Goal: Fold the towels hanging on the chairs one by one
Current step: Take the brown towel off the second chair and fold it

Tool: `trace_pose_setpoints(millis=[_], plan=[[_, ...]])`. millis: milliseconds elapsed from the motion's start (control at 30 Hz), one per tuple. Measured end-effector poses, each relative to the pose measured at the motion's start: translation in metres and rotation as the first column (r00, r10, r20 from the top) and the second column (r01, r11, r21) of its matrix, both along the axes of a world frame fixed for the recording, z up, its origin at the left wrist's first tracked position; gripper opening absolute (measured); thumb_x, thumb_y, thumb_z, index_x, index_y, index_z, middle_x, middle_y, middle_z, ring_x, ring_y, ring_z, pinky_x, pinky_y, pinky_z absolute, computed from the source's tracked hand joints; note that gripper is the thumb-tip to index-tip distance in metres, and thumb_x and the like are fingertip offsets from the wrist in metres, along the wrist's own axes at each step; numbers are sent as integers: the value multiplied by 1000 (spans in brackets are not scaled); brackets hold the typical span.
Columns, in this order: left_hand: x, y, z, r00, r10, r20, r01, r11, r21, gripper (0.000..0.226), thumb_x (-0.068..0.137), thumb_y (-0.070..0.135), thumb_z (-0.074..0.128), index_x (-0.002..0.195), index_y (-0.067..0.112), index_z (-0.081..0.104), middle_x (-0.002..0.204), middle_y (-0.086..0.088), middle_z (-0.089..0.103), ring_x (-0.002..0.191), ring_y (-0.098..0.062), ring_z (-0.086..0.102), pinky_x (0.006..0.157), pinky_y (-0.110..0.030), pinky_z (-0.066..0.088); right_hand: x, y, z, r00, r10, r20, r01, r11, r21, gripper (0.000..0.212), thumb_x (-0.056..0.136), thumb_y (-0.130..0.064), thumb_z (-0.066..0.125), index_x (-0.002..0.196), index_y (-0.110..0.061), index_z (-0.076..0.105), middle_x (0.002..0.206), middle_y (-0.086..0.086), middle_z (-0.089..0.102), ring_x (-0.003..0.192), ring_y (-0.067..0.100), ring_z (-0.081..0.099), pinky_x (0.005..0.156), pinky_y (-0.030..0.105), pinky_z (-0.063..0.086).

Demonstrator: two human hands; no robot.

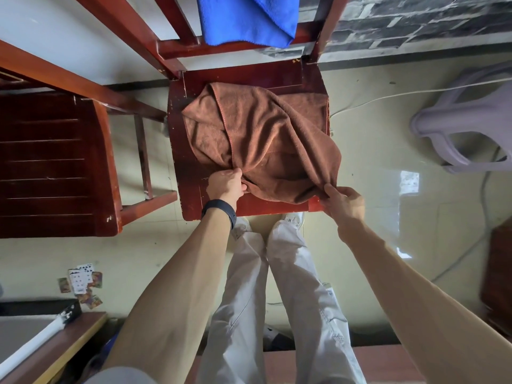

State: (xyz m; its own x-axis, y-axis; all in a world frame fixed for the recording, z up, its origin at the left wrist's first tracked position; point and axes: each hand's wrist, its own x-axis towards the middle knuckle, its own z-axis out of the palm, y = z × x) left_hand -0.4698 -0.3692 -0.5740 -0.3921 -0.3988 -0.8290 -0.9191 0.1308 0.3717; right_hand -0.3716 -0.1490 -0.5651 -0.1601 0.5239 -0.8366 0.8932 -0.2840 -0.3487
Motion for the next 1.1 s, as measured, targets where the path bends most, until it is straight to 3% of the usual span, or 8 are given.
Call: trace_pose_setpoints(millis=[167,300,400,533,800,867,1000,1100], plan=[[-10,3,2,998,-8,69,-2,989,145,13,91,27,70,87,15,66,88,-4,69,71,-16,69,56,-25,57,0,1,0,1000,15,4,-15,1000,-1,17,81,-36,73,87,-22,66,78,10,76,76,29,75,81,45,62],[-15,-11,29,995,49,91,-68,973,218,11,89,21,73,90,13,66,90,-5,71,77,-17,71,65,-25,58,-4,13,14,999,-43,-22,43,999,-9,12,85,-26,77,84,-17,68,68,6,71,66,22,69,80,39,62],[-18,-44,72,987,138,86,-152,970,192,12,85,11,77,91,8,66,92,-10,71,82,-20,72,68,-28,61,-10,32,44,996,-82,-36,82,997,1,10,86,-19,76,79,-13,70,67,8,69,62,19,66,80,36,61],[-28,-91,148,970,217,108,-238,936,258,9,87,4,70,96,3,67,96,-14,70,87,-20,70,69,-26,62,-20,51,113,988,-133,-85,127,990,-67,11,85,-7,76,84,1,68,67,11,66,47,8,63,58,19,59],[-38,-118,288,985,157,67,-170,918,358,5,91,2,61,95,1,64,80,-12,73,68,-19,72,57,-27,61,-38,30,247,965,-197,-174,169,972,-161,11,86,-3,73,80,-1,64,61,10,65,47,11,63,49,20,57],[-36,-127,310,992,116,45,-124,931,343,3,90,-1,62,91,1,64,84,-15,73,70,-21,72,55,-28,61,-36,27,270,967,-151,-204,122,981,-152,8,86,-2,72,85,2,65,65,12,65,46,11,63,46,18,54],[-28,-144,337,998,57,16,-59,958,280,11,85,-9,64,93,-1,62,100,-21,69,83,-27,71,53,-29,60,-30,18,292,976,-13,-216,-14,992,-124,10,84,5,72,91,10,68,54,10,67,42,12,63,44,18,54],[-23,-149,353,995,97,-15,-87,946,313,15,85,-13,61,95,-1,61,100,-22,67,83,-29,70,66,-32,61,-27,12,306,969,38,-243,-58,996,-74,10,82,6,73,91,8,69,59,12,69,45,13,65,49,21,57]])
